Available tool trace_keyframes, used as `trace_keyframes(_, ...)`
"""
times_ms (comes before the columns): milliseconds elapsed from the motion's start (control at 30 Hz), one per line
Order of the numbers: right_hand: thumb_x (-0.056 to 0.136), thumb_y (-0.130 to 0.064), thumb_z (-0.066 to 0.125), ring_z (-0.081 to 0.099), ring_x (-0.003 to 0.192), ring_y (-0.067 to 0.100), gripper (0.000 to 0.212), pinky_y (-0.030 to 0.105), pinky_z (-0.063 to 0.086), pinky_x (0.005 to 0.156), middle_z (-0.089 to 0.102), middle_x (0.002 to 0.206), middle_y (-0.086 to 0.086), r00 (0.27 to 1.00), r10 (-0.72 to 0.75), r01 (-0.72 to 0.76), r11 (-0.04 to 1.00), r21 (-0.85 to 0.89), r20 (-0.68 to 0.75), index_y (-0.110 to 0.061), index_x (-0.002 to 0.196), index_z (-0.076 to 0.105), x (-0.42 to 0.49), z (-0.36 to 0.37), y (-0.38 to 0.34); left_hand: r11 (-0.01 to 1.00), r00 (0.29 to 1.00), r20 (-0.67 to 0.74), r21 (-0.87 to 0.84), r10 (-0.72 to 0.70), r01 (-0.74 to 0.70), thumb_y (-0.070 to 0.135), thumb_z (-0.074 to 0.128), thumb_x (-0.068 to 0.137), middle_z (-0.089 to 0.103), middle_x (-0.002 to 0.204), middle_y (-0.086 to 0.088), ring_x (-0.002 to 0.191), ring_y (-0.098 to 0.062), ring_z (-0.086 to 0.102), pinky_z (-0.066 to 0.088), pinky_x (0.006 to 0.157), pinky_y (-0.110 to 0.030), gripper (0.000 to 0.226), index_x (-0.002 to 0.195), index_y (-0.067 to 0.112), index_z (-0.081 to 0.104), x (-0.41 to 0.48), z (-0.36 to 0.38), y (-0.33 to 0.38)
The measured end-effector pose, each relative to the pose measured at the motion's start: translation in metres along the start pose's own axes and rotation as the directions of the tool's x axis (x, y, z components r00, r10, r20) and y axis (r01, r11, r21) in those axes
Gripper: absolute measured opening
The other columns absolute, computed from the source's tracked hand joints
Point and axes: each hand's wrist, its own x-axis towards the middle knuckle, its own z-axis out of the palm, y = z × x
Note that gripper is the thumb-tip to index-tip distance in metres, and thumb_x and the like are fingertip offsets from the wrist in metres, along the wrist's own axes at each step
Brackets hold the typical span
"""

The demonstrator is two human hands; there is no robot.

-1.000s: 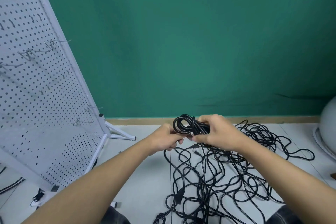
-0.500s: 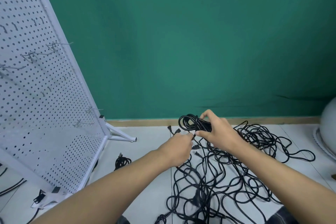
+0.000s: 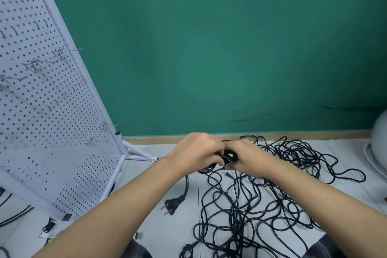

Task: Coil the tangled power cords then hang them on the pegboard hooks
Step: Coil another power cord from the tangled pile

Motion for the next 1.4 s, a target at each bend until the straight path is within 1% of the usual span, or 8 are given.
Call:
trace_keyframes(133,0.084,-0.031,0.082,0.065,0.103,0.015,0.039,0.038,0.05,0.095,0.073,0.113,-0.009,0.999,-0.029,0.03,0.999,-0.026,0.026,-0.035,0.119,0.066,-0.004,-0.005,-0.005,0.903,0.981,0.016,-0.39,-0.191,0.182,0.029,0.085,0.083,0.057,0.071,0.011,0.061,-0.001,0.046,0.033,0.059,-0.016,0.02,0.096,0.02,0.072,-0.005,0.0,-0.018)
trace_keyframes(367,0.084,-0.029,0.083,0.06,0.111,0.001,0.048,0.025,0.044,0.099,0.07,0.119,-0.02,0.988,-0.143,0.142,0.99,0.023,0.064,-0.035,0.129,0.066,-0.011,-0.014,-0.014,0.548,0.884,0.274,-0.703,-0.379,0.452,0.025,0.087,0.082,0.053,0.068,-0.01,0.04,-0.019,0.033,0.026,0.041,-0.021,0.034,0.084,0.0,0.065,-0.018,-0.002,-0.032)
trace_keyframes(567,0.088,-0.027,0.081,0.054,0.104,-0.004,0.051,0.026,0.041,0.091,0.066,0.115,-0.025,0.991,-0.137,0.137,0.988,0.067,-0.004,-0.04,0.127,0.05,-0.018,-0.016,-0.025,0.411,0.876,0.289,-0.796,-0.386,0.444,0.028,0.076,0.093,0.052,0.067,-0.01,0.046,-0.014,0.036,0.029,0.046,-0.022,0.025,0.086,0.004,0.072,-0.026,0.0,-0.045)
trace_keyframes(833,0.091,-0.018,0.078,0.049,0.113,-0.009,0.062,-0.004,0.027,0.09,0.062,0.108,-0.035,0.988,-0.151,0.151,0.978,0.146,-0.012,-0.046,0.128,0.036,-0.029,-0.019,-0.038,0.335,0.853,0.298,-0.824,-0.428,0.456,0.036,0.078,0.087,0.045,0.057,-0.002,0.044,-0.013,0.037,0.03,0.042,-0.02,0.029,0.087,0.01,0.066,-0.031,0.008,-0.048)
trace_keyframes(1067,0.087,-0.017,0.082,0.059,0.119,0.001,0.051,0.025,0.043,0.106,0.065,0.124,-0.025,0.966,-0.242,0.254,0.953,0.168,-0.085,-0.037,0.125,0.054,-0.026,-0.013,-0.037,0.351,0.86,0.349,-0.805,-0.371,0.478,0.051,0.065,0.087,0.05,0.056,0.003,0.045,-0.009,0.038,0.037,0.045,-0.019,0.049,0.1,0.005,0.078,-0.034,0.02,-0.054)
trace_keyframes(1167,0.083,-0.011,0.085,0.063,0.118,0.002,0.046,0.029,0.046,0.106,0.068,0.12,-0.024,0.97,-0.205,0.235,0.933,0.274,-0.132,-0.032,0.116,0.06,-0.023,-0.011,-0.034,0.342,0.829,0.374,-0.78,-0.417,0.524,0.056,0.068,0.086,0.075,0.088,-0.016,0.061,-0.015,0.051,0.046,0.058,-0.019,0.051,0.11,0.012,0.079,-0.037,0.025,-0.062)
trace_keyframes(1267,0.081,-0.009,0.087,0.066,0.113,0.01,0.048,0.039,0.048,0.107,0.069,0.119,-0.022,0.973,-0.142,0.203,0.904,0.376,-0.183,-0.036,0.112,0.06,-0.019,-0.013,-0.028,0.127,0.811,0.43,-0.85,-0.397,0.512,0.028,0.072,0.097,0.067,0.119,-0.031,0.096,-0.029,0.055,0.055,0.08,-0.03,0.025,0.118,0.016,0.077,-0.04,0.027,-0.073)
trace_keyframes(1400,0.079,-0.004,0.087,0.064,0.119,0.011,0.048,0.036,0.043,0.11,0.072,0.118,-0.009,0.972,-0.091,0.203,0.796,0.57,-0.219,-0.022,0.116,0.064,-0.017,-0.019,-0.02,-0.145,0.795,0.512,-0.858,-0.325,0.493,0.003,0.059,0.101,0.07,0.099,-0.007,0.074,-0.013,0.06,0.059,0.071,-0.022,0.028,0.126,0.008,0.07,-0.042,0.015,-0.073)
